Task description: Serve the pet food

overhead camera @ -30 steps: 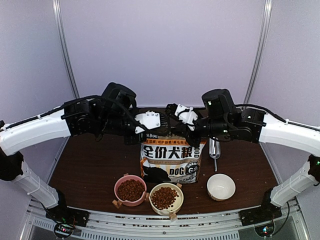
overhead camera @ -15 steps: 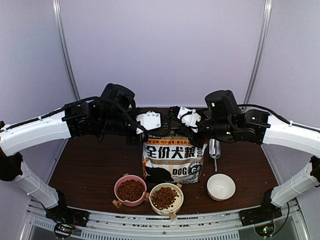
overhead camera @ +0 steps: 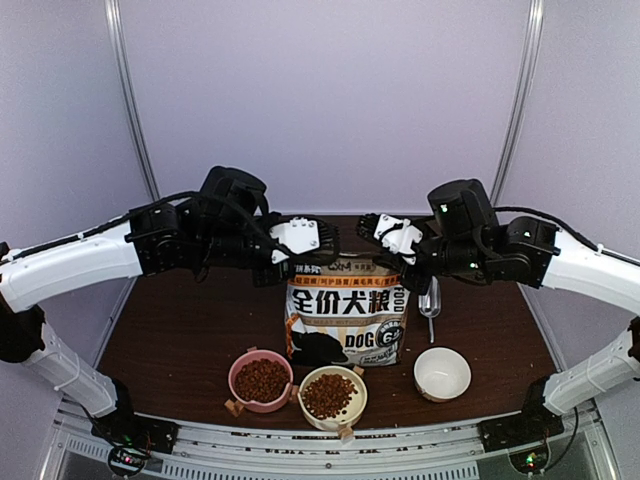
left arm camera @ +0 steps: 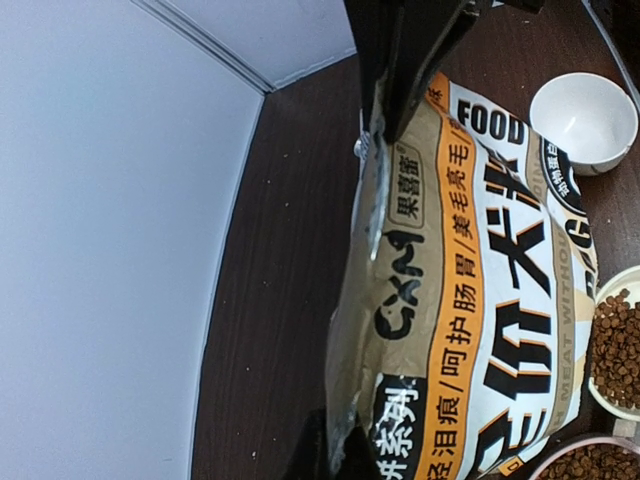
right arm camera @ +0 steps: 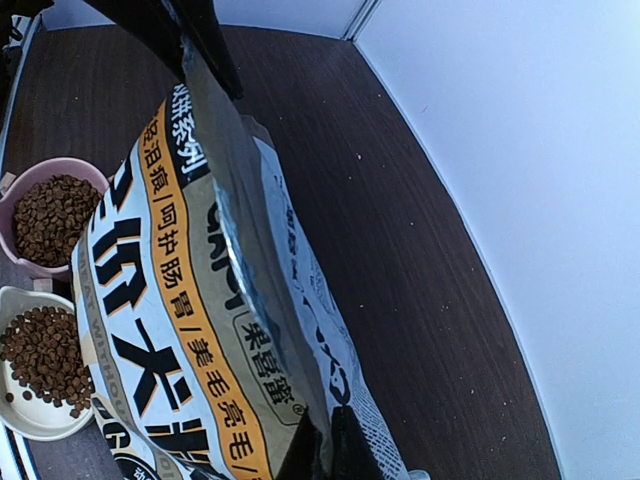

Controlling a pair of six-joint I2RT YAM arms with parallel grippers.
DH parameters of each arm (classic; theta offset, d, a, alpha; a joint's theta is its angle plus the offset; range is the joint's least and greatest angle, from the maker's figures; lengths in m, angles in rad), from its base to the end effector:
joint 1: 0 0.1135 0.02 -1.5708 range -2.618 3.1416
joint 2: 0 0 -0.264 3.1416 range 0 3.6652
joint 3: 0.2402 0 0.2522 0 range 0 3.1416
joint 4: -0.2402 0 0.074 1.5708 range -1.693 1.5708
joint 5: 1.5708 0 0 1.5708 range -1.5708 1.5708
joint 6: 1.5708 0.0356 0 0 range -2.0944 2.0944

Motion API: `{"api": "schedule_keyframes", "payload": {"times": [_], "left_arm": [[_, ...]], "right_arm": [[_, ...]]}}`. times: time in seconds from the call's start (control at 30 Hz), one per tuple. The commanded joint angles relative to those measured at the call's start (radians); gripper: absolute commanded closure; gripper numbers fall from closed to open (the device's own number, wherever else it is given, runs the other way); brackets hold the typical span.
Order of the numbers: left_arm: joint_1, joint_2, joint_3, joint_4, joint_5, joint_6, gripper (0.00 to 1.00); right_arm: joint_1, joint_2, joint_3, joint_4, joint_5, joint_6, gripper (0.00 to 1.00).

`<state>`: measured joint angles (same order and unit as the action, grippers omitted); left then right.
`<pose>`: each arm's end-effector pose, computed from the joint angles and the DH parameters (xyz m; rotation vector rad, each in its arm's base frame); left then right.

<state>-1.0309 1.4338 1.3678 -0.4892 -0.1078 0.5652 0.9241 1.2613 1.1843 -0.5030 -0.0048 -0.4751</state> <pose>0.1705 -0.2771 0.3611 1.4774 1.5296 -0.1614 0.1686 0.2237 0.3459 -1.3947 1.6529 0.2652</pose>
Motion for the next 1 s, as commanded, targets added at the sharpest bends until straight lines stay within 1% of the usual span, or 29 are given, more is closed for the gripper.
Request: {"api": "schedule_keyframes", "payload": {"times": [0.0,0.43,0.5,0.57,0.63,0.67,0.73,0.8,0.87,0.97], "left_arm": [[0.042,-0.120,0.000,-0.028,-0.075,-0.031,1.00],[0.049,-0.116,-0.016,-0.014,-0.073,-0.029,1.00],[0.049,-0.107,-0.015,-0.011,-0.072,-0.029,1.00],[0.049,-0.093,-0.007,-0.002,-0.045,-0.035,1.00],[0.049,-0.071,0.015,0.012,0.011,-0.054,1.00],[0.049,-0.057,0.028,0.021,0.051,-0.066,0.96],[0.048,-0.021,0.065,0.035,0.108,-0.089,0.85],[0.047,0.014,0.101,0.040,0.140,-0.098,0.73],[0.039,0.050,0.132,0.038,0.152,-0.095,0.63],[0.011,0.100,0.173,0.023,0.153,-0.076,0.52]], "right_arm": [[-0.117,-0.056,-0.055,-0.232,0.361,0.023,0.99],[-0.137,-0.091,-0.073,-0.244,0.370,0.036,0.97],[-0.137,-0.090,-0.054,-0.237,0.303,0.043,0.99],[-0.136,-0.086,-0.022,-0.218,0.171,0.059,1.00],[-0.136,-0.080,0.001,-0.179,0.024,0.087,1.00],[-0.134,-0.080,0.004,-0.153,-0.032,0.103,1.00],[-0.133,-0.078,0.003,-0.101,-0.100,0.123,1.00],[-0.133,-0.074,0.003,-0.070,-0.133,0.135,1.00],[-0.133,-0.067,0.003,-0.056,-0.159,0.138,1.00],[-0.130,-0.058,0.004,-0.054,-0.181,0.132,1.00]]}}
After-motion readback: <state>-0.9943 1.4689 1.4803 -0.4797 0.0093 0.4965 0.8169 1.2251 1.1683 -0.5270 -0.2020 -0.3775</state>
